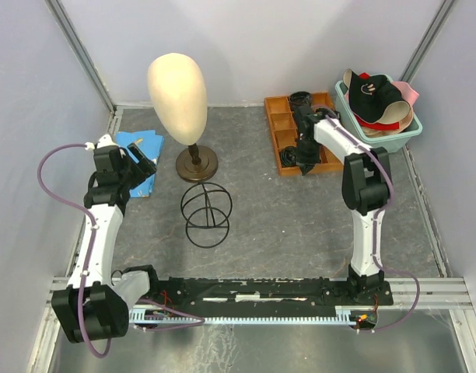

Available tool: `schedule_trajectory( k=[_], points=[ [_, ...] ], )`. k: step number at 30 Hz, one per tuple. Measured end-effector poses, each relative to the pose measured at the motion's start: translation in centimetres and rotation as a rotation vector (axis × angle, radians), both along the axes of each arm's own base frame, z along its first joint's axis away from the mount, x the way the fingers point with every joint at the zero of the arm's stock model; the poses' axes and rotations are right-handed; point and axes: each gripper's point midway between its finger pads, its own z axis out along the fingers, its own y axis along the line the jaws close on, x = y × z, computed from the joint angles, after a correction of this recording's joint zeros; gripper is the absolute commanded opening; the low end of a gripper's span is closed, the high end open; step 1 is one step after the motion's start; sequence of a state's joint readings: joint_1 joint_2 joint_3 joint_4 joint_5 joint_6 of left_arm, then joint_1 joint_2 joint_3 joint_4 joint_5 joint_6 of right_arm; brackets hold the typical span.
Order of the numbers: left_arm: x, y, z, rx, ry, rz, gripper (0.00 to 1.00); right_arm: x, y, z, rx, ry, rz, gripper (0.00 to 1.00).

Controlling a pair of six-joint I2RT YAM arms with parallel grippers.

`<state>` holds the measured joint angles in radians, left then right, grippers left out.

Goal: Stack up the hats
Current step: Move the bin to the center of the board, then move the hat stand to the center of the board.

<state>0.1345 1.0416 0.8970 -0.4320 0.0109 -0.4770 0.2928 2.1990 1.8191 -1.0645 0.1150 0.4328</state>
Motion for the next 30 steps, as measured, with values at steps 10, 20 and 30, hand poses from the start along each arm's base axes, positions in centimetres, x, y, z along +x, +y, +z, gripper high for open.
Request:
schedule_trajectory(
  k=[10, 20, 30],
  points=[
    [-3.4, -5.9, -2.6, -0.169, 0.135, -0.092, 0.54, -0.3, 3.6, 9.2, 0.325, -0.294, 0.002, 0.18],
    [-8.7, -10.0, -8.3, -0.317, 0.340, -0.091, 0.03, -4.3, 6.9, 9.1, 0.451, -0.238, 0.071, 0.19],
    [-11.0, -13.3, -14.9, -0.559, 0.410, 0.089, 0.03, -5.6, 6.5, 12.5, 0.484, -0.323, 0.079, 0.19]
  ],
)
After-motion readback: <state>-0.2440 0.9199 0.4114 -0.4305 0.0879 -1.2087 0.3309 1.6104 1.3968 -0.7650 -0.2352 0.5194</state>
